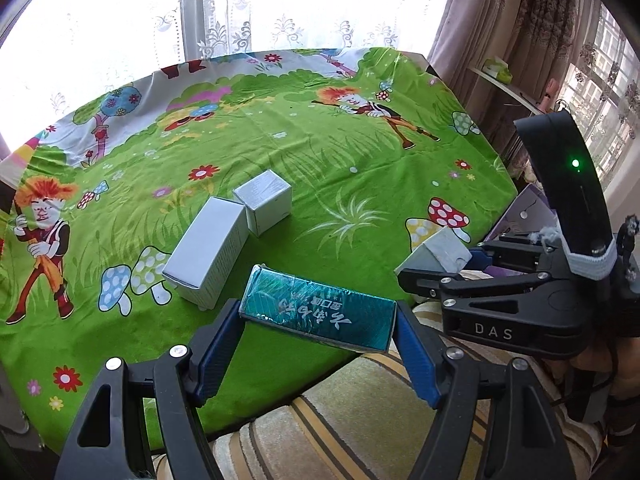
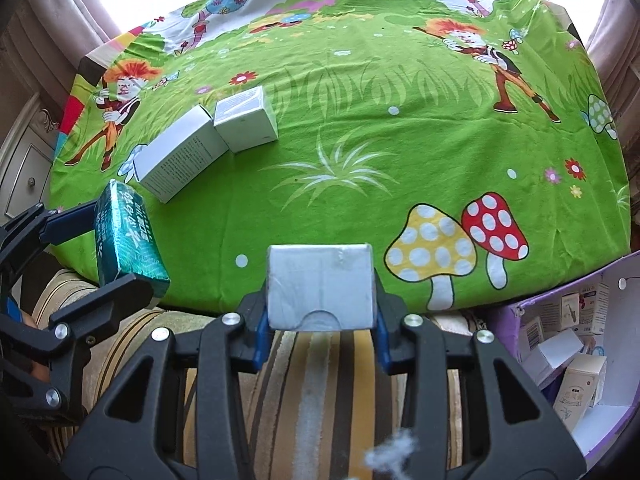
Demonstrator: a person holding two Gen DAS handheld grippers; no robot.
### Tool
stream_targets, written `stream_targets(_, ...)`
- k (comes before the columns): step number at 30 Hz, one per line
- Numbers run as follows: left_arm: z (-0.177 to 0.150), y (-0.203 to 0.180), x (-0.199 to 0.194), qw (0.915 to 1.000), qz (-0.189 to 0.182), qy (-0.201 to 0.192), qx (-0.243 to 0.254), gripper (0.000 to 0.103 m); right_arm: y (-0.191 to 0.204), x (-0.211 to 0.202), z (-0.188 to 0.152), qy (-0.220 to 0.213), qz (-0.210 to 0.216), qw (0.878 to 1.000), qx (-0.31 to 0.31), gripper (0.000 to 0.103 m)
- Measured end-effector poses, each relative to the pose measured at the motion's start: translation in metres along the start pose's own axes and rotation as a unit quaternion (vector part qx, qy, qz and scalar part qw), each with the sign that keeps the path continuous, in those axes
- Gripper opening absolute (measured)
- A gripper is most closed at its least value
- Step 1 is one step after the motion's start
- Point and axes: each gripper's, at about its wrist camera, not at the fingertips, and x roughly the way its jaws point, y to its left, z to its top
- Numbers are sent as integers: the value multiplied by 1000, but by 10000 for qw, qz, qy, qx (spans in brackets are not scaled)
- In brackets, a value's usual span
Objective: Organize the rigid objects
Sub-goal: 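Carry the teal box and white box into the purple box and release both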
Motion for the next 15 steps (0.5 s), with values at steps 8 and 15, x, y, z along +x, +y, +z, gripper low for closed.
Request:
stream_targets(8, 5, -26, -3, 9999, -70, -35, -91, 74, -26, -23, -5, -344, -194, 9991, 177, 44)
stream_targets(15, 11, -56, 0, 9997, -236, -28, 9, 74, -62, -48, -16, -565, -205, 9970, 478, 44)
